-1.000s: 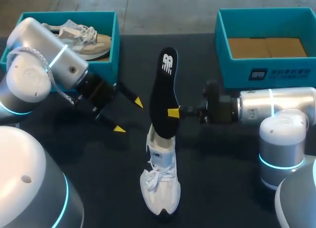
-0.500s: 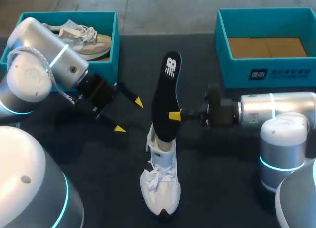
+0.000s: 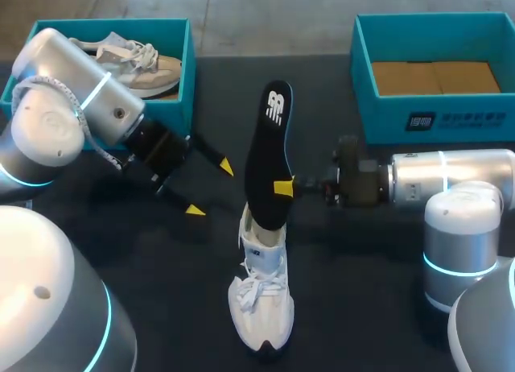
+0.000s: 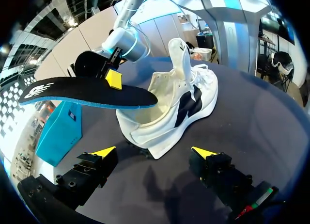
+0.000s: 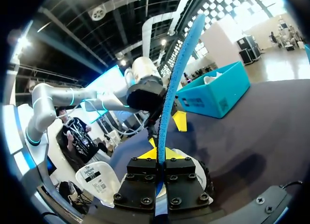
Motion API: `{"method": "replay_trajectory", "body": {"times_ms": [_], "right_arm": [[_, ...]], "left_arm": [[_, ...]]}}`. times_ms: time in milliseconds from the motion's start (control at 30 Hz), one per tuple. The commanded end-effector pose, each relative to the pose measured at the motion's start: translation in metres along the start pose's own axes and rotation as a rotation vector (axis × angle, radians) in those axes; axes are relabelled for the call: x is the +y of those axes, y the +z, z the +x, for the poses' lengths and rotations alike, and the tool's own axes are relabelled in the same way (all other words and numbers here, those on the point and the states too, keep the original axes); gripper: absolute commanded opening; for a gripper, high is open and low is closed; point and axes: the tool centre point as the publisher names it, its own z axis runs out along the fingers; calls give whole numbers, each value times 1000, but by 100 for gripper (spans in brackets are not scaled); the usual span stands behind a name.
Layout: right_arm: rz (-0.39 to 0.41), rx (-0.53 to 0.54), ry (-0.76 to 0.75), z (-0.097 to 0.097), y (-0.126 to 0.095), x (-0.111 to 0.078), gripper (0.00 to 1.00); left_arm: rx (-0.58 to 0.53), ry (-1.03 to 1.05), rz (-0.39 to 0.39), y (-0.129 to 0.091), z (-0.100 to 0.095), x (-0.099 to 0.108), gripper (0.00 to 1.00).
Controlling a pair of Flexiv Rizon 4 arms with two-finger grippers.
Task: Take the shoe out of the shoebox, open the shoe tongue, remove and reinsert the insole, then place the shoe into the shoebox
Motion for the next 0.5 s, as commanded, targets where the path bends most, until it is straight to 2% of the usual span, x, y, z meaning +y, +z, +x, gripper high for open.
{"method": "replay_trajectory", "body": {"times_ms": [33,500], "right_arm": [[8,2,-5,0,5,4,0],[-1,17,-15,-3,14,6,0]], "left_arm": [[3,0,-3,0,0,0,100],[3,0,-3,0,0,0,100]]}}
